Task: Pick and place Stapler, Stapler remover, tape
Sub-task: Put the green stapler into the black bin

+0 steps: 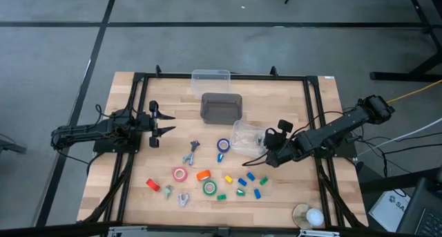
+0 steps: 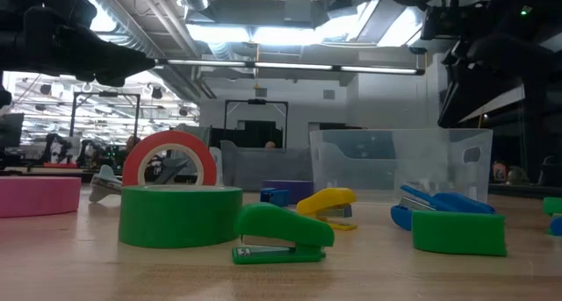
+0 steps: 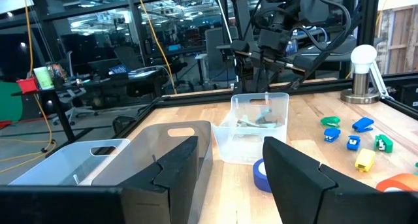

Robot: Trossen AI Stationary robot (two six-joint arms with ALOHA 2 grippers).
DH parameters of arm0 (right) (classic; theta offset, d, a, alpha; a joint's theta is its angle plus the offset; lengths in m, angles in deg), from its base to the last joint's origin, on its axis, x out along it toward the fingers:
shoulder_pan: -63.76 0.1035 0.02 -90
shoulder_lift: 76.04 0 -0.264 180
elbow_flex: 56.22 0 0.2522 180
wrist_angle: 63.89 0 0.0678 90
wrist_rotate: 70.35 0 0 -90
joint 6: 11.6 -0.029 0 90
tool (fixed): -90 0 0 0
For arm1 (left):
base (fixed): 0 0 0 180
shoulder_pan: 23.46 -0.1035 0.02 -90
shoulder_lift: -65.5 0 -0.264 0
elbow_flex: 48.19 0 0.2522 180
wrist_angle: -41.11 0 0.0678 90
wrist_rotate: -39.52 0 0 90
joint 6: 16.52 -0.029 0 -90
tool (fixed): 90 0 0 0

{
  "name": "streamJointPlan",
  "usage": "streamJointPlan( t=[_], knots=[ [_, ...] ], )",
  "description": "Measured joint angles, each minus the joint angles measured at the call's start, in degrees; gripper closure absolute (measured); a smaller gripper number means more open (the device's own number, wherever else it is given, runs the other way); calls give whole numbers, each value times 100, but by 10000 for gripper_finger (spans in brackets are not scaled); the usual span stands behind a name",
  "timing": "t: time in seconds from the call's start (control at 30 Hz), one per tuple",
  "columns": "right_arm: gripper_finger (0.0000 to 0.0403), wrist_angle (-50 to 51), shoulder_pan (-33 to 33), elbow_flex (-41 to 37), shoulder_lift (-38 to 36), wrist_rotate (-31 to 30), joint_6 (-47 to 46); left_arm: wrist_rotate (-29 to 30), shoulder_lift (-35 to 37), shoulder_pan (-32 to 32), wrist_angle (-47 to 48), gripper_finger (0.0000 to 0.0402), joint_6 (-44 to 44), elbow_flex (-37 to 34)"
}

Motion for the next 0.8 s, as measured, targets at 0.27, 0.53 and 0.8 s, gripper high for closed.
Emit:
streamJointPlan(
  t=[0.27,0.53,0.8],
  knots=[
    [291,-326,0,0,0,217,-142,0,2,0,0,233,0,1],
    [280,-1032,211,413,4,892,733,0,2,-2,0,233,0,-1],
    [279,-1068,863,643,4,971,346,0,1,-2,0,233,-1,-1]
  ],
)
